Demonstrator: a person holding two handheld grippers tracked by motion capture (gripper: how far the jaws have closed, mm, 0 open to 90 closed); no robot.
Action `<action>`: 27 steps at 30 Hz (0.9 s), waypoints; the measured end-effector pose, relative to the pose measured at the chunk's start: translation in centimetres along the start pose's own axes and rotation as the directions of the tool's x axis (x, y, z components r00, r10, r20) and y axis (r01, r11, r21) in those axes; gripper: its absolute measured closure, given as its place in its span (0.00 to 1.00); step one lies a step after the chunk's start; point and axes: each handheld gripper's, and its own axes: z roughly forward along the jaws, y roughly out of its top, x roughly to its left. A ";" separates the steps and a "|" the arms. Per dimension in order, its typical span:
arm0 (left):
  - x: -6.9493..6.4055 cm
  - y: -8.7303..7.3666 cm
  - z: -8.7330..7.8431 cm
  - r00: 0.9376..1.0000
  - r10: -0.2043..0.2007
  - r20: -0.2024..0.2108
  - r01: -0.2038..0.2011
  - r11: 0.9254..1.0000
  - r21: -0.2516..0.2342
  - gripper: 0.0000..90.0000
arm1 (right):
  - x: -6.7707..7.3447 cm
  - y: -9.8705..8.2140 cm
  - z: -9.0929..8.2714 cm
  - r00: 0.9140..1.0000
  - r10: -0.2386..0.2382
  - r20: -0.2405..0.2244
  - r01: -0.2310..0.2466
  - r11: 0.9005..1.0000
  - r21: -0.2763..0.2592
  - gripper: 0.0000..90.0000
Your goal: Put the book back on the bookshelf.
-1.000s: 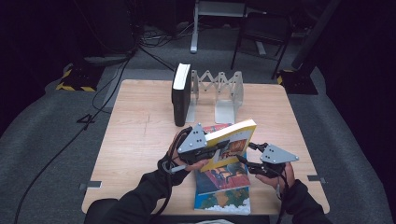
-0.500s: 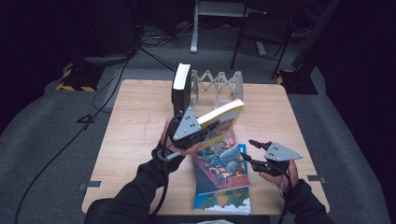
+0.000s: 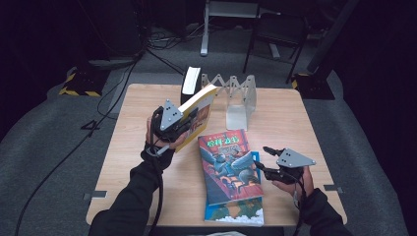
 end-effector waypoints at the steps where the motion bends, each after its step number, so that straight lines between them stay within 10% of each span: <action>1: 0.1 -0.3 0.3 1.000 -0.007 -0.016 0.007 1.000 0.014 0.83 | 0.0 0.0 0.0 1.000 0.000 0.000 0.000 1.000 -0.001 0.45; 27: -0.9 -1.7 5.7 0.970 -0.070 -0.232 0.086 0.995 0.057 0.83 | 0.1 -0.4 0.5 1.000 -0.001 -0.005 0.001 1.000 0.021 0.45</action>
